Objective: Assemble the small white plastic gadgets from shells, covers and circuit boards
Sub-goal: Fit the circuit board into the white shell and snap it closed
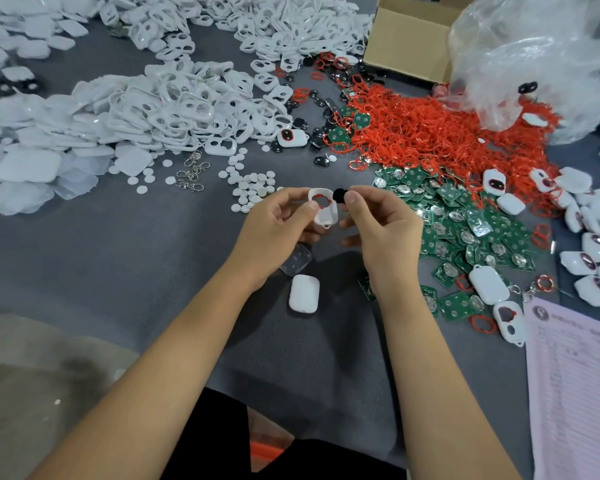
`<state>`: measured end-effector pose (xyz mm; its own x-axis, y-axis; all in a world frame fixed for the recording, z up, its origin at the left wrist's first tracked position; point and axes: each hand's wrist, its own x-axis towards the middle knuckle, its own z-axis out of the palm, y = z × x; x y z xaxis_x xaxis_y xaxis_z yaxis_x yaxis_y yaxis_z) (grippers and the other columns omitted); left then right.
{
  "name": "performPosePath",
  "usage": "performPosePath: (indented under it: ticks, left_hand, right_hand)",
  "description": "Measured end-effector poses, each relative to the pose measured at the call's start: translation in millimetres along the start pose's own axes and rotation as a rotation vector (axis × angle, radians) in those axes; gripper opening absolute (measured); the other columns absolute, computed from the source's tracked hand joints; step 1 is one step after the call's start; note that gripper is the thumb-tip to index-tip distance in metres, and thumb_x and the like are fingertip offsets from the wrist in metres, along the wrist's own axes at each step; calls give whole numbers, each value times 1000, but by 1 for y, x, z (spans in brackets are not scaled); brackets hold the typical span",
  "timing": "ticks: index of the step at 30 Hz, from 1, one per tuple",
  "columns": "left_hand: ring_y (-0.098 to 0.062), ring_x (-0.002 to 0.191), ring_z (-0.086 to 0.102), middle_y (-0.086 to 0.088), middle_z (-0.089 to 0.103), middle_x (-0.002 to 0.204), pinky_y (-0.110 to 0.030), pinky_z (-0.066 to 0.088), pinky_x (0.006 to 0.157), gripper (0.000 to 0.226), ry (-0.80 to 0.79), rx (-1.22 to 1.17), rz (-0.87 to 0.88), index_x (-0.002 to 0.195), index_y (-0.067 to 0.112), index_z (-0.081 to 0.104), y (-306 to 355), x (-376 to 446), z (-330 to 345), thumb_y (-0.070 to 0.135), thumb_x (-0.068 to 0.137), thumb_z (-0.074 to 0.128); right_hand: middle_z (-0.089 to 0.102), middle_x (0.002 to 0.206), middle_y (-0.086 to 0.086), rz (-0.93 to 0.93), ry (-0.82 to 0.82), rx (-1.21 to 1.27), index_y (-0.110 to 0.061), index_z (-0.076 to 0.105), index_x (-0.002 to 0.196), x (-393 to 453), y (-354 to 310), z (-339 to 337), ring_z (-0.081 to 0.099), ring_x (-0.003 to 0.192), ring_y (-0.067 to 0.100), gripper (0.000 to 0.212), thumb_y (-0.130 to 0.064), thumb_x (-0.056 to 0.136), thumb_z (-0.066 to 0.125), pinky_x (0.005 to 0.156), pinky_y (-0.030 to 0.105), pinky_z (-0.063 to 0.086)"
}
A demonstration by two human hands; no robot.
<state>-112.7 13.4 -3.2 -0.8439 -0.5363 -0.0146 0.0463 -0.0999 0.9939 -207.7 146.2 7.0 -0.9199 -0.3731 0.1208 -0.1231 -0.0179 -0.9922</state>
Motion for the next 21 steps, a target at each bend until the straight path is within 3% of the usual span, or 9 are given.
performPosePath:
  ticks: [4,7,10,13,17,21]
  left_hand:
    - [-25,93,78,-3,79,103,-34,63,82,22,-32,-5,-11,123,14,68,-2,1,-2,9,105,57]
    - [-28,97,77,-7,79,107,-37,63,86,24,-61,-3,7,127,11,68,-3,1,-3,8,105,58]
    - [-25,99,77,-7,79,107,-36,63,87,25,-84,6,32,127,9,68,-4,0,-1,6,104,61]
    - [-23,99,78,-6,80,107,-31,62,84,27,-97,25,48,129,8,67,-5,-1,-1,8,103,64]
    - [-21,97,78,-4,80,107,-28,62,82,28,-105,69,68,130,9,66,-5,-1,-1,12,102,66]
    - [-24,97,78,-7,79,106,-39,63,87,28,-102,88,67,130,8,66,-5,-2,-1,12,103,65]
  right_hand:
    - [76,84,-3,-44,-6,-70,-20,76,99,0,1,0,65,69,9,4,-20,97,73,48,28,53]
    - [74,97,-5,-114,7,-171,-23,79,98,1,2,0,68,89,18,5,-23,93,77,67,50,59]
    - [70,105,2,-131,20,-210,-20,82,96,1,3,1,67,97,22,6,-22,92,79,76,55,57]
    - [69,105,8,-159,47,-249,-21,80,93,1,2,1,65,93,20,5,-18,91,79,80,49,56]
    - [67,102,4,-196,51,-260,-26,78,92,-1,0,4,64,91,16,11,-16,89,80,81,22,48]
    - [67,102,0,-175,37,-292,-28,79,92,-1,0,6,63,90,11,10,-19,89,81,81,21,48]
